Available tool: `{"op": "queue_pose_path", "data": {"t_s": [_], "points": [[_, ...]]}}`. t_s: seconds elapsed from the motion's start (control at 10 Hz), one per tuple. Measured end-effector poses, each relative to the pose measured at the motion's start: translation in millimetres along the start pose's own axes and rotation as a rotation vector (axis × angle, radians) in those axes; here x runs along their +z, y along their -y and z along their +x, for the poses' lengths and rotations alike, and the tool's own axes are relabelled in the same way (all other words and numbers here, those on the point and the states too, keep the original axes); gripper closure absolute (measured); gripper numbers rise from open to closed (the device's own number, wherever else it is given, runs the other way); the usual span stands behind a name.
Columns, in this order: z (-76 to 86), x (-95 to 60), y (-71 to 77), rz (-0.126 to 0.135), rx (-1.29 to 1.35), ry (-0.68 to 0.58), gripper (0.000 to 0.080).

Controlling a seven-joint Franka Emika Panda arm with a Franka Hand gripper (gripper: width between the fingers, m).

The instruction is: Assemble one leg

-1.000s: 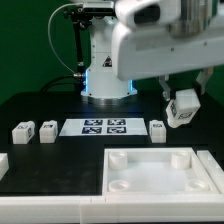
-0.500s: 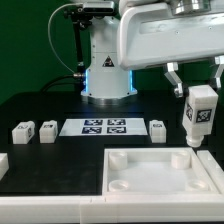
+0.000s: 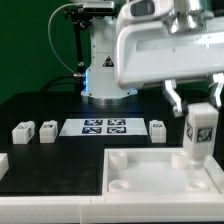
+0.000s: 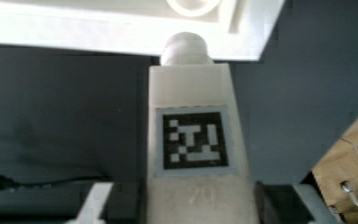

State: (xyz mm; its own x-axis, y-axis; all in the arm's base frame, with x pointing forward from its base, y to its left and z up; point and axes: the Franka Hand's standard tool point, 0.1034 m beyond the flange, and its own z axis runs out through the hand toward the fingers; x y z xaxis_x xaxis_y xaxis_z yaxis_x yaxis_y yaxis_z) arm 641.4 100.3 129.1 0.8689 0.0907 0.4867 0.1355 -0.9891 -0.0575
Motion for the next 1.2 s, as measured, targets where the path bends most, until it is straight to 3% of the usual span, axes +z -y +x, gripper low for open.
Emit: {"op": "queue_pose_path", "data": {"t_s": [0.3,0.5,1.2], "points": [[-14.2,16.1,3.4,0.003,-0.002,0.013,0.0508],[-14.3,17.3,10.4,0.008,-0.01,0.002,0.0508],[-15.3,17.1,11.3,0.003,-0.015,-0.059,0.0508]]}}
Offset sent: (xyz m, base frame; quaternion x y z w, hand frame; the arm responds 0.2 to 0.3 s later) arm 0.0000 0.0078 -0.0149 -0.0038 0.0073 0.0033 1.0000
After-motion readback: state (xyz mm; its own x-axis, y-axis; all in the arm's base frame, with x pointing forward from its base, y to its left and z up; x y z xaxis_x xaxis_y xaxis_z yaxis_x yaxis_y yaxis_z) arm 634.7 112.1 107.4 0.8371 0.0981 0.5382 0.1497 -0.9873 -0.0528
